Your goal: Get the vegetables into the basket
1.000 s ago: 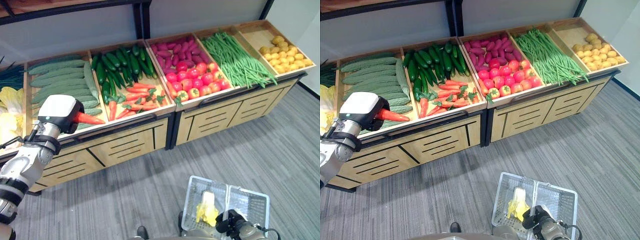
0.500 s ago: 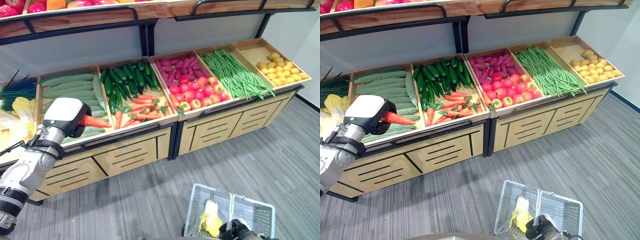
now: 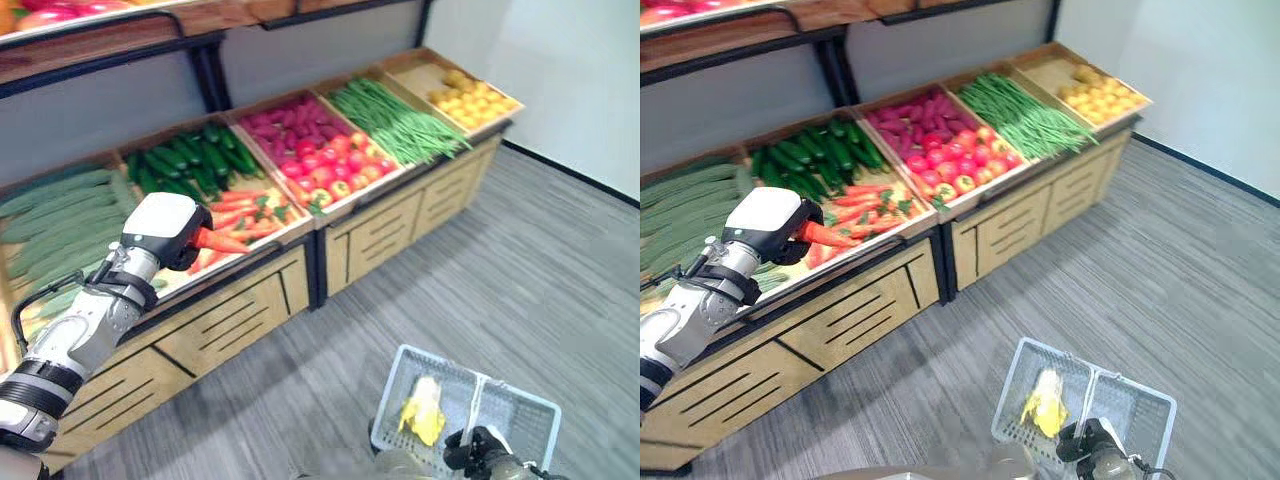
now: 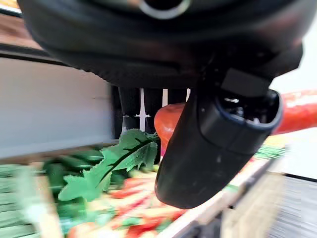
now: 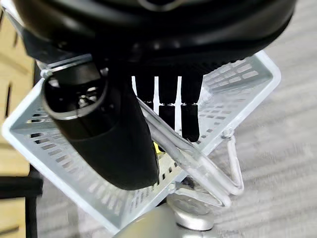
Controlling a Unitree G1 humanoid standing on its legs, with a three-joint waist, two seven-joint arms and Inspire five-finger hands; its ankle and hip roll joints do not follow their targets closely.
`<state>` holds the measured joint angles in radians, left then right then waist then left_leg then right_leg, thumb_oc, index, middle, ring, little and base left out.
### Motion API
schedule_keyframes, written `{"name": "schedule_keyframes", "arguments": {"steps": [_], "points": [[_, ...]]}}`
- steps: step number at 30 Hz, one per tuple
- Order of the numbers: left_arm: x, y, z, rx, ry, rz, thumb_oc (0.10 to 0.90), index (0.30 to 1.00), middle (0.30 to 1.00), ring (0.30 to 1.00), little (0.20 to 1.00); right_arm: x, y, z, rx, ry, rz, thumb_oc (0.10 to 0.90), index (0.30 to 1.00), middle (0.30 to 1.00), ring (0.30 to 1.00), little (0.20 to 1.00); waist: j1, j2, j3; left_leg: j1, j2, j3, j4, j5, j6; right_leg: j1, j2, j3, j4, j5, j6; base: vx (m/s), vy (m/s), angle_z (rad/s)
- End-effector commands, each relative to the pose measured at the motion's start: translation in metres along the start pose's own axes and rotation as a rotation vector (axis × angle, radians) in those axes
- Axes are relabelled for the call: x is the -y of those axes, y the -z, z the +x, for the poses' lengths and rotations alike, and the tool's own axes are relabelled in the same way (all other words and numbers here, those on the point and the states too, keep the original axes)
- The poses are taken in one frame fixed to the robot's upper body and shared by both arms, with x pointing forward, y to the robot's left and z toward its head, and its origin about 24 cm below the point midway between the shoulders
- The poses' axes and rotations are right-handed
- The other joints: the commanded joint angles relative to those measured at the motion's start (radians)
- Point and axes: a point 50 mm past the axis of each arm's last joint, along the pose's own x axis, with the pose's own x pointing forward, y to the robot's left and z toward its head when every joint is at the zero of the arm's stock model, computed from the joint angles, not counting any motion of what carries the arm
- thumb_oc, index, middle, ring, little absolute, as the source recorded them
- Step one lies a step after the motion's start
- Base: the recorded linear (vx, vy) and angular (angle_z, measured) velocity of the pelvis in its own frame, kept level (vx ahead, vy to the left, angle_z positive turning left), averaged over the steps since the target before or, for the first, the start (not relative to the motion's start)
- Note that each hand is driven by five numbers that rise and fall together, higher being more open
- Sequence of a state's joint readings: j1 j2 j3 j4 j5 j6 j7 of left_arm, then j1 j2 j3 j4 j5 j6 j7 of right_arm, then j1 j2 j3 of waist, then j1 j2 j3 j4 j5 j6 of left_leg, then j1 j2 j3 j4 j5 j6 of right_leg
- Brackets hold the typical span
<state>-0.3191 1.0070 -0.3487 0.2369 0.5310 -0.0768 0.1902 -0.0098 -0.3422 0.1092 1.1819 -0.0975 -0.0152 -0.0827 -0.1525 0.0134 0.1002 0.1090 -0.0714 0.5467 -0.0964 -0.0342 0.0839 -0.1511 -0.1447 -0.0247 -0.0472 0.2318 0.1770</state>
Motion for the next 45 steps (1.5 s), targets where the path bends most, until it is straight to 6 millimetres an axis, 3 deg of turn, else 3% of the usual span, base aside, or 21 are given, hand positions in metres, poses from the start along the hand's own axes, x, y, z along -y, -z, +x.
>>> {"name": "schedule_keyframes", "arguments": {"steps": [1,3,8,17,19,21,22,24,25,26,28,29,30,36,45], "points": [[-0.077,0.000,0.023,0.004,-0.319,0.000,0.400,0.300,0.300,0.300,0.300,0.000,0.043,-0.008,-0.150,-0.032,-0.120,0.400,0.300,0.300,0.300,0.300,0.035,0.039,-0.002,0.026,0.029,-0.046,0.009,-0.084,-0.023,-0.015,-0.062,-0.215,0.165,-0.149,0.004,-0.03,-0.021,-1.40],[-0.075,0.004,0.018,-0.023,-0.331,-0.030,0.400,0.300,0.300,0.300,0.300,-0.001,0.041,-0.007,-0.148,-0.033,-0.133,0.400,0.300,0.300,0.300,0.300,0.048,0.033,-0.010,0.023,0.040,-0.008,0.009,-0.082,-0.033,0.011,-0.073,-0.304,0.157,-0.162,0.002,0.04,-0.077,-1.03],[-0.063,0.002,0.012,-0.038,-0.336,-0.109,0.400,0.300,0.300,0.300,0.300,0.000,0.039,-0.007,-0.146,-0.033,-0.143,0.400,0.300,0.300,0.300,0.300,0.046,0.012,-0.040,0.023,0.048,0.021,0.009,-0.083,-0.048,0.061,-0.037,-0.291,0.056,-0.131,0.011,0.11,-0.150,-0.41],[-0.048,-0.009,0.017,-0.029,-0.322,-0.219,0.400,0.300,0.300,0.300,0.300,0.008,0.037,-0.006,-0.144,-0.004,-0.120,0.400,0.300,0.300,0.300,0.300,0.023,0.014,-0.038,0.062,0.112,0.006,0.011,-0.064,-0.100,0.075,0.023,-0.266,0.120,-0.240,-0.046,0.14,-0.227,-0.07],[-0.046,-0.010,0.017,-0.031,-0.317,-0.241,0.400,0.300,0.300,0.300,0.300,0.010,0.034,-0.005,-0.134,-0.003,-0.125,0.400,0.300,0.300,0.300,0.300,0.022,0.009,-0.033,0.058,0.141,0.006,0.060,-0.074,-0.117,0.081,0.038,-0.263,0.138,-0.265,-0.062,0.14,-0.277,0.11],[-0.045,-0.010,0.016,-0.034,-0.321,-0.262,0.400,0.300,0.300,0.300,0.300,0.013,0.027,-0.003,-0.114,0.002,-0.152,0.400,0.300,0.300,0.300,0.300,0.030,-0.008,-0.022,0.008,0.194,-0.002,0.225,-0.095,-0.142,0.102,0.060,-0.251,0.131,-0.292,-0.091,0.15,-0.341,0.07],[-0.045,-0.009,0.016,-0.039,-0.321,-0.268,0.400,0.300,0.300,0.300,0.300,0.015,0.025,-0.003,-0.107,0.006,-0.164,0.400,0.300,0.300,0.300,0.300,0.043,-0.015,-0.010,-0.022,0.216,-0.031,0.309,-0.078,-0.157,0.115,0.074,-0.243,0.125,-0.301,-0.106,0.13,-0.289,0.05],[-0.043,-0.012,0.016,-0.032,-0.324,-0.293,0.400,0.300,0.300,0.300,0.300,0.021,0.023,-0.002,-0.104,0.018,-0.182,0.400,0.300,0.300,0.300,0.300,0.069,-0.024,0.011,-0.074,0.204,-0.149,0.384,-0.028,-0.175,0.136,0.089,-0.226,0.097,-0.302,-0.119,0.08,-0.137,-0.19],[-0.043,-0.012,0.016,-0.032,-0.324,-0.293,0.400,0.300,0.300,0.300,0.300,0.022,0.023,-0.002,-0.104,0.018,-0.182,0.400,0.300,0.300,0.300,0.300,0.067,-0.024,0.011,-0.075,0.204,-0.151,0.384,-0.028,-0.175,0.137,0.089,-0.228,0.096,-0.302,-0.119,0.00,0.012,-0.58],[-0.041,-0.011,0.014,-0.042,-0.327,-0.289,0.400,0.300,0.300,0.300,0.300,0.023,0.023,-0.002,-0.108,0.020,-0.193,0.400,0.300,0.300,0.300,0.300,0.085,-0.034,0.012,-0.110,0.151,-0.236,0.308,-0.045,-0.148,0.133,0.082,-0.212,0.062,-0.281,-0.114,-0.01,0.078,-0.37],[-0.039,-0.007,0.009,-0.064,-0.339,-0.287,0.400,0.300,0.300,0.300,0.300,0.025,0.016,0.000,-0.091,0.022,-0.207,0.400,0.300,0.300,0.300,0.300,0.106,-0.041,0.012,-0.137,0.099,-0.381,0.232,-0.066,-0.131,0.114,0.076,-0.160,0.059,-0.258,-0.101,0.02,0.140,-0.19],[-0.039,-0.002,0.005,-0.079,-0.339,-0.267,0.400,0.300,0.300,0.300,0.300,0.025,0.015,0.000,-0.088,0.021,-0.220,0.400,0.300,0.300,0.300,0.300,0.115,-0.036,0.015,-0.147,0.082,-0.438,0.208,-0.058,-0.123,0.099,0.078,-0.132,0.073,-0.252,-0.098,0.05,0.159,-0.71],[-0.041,0.001,0.001,-0.088,-0.345,-0.256,0.400,0.300,0.300,0.300,0.300,0.024,0.010,0.001,-0.073,0.015,-0.225,0.400,0.300,0.300,0.300,0.300,0.114,-0.034,0.012,-0.138,0.081,-0.444,0.208,-0.075,-0.110,0.091,0.083,-0.101,0.084,-0.255,-0.097,0.06,0.182,-1.08],[-0.043,0.002,-0.011,-0.078,-0.347,-0.247,0.400,0.300,0.300,0.300,0.300,0.015,0.013,0.000,-0.080,0.018,-0.090,0.400,0.300,0.300,0.300,0.300,0.107,-0.014,0.008,-0.087,0.060,-0.327,0.172,-0.102,-0.065,0.081,0.067,-0.009,0.080,-0.230,-0.070,0.06,0.242,-0.96],[-0.049,0.008,-0.012,-0.089,-0.355,-0.217,0.400,0.300,0.300,0.300,0.300,0.009,0.013,0.000,-0.080,-0.002,-0.101,0.400,0.300,0.300,0.300,0.300,0.091,0.002,0.019,-0.062,0.021,-0.228,0.187,-0.153,-0.017,0.024,0.061,0.116,0.089,-0.159,-0.013,-0.01,0.219,-0.50]]}}
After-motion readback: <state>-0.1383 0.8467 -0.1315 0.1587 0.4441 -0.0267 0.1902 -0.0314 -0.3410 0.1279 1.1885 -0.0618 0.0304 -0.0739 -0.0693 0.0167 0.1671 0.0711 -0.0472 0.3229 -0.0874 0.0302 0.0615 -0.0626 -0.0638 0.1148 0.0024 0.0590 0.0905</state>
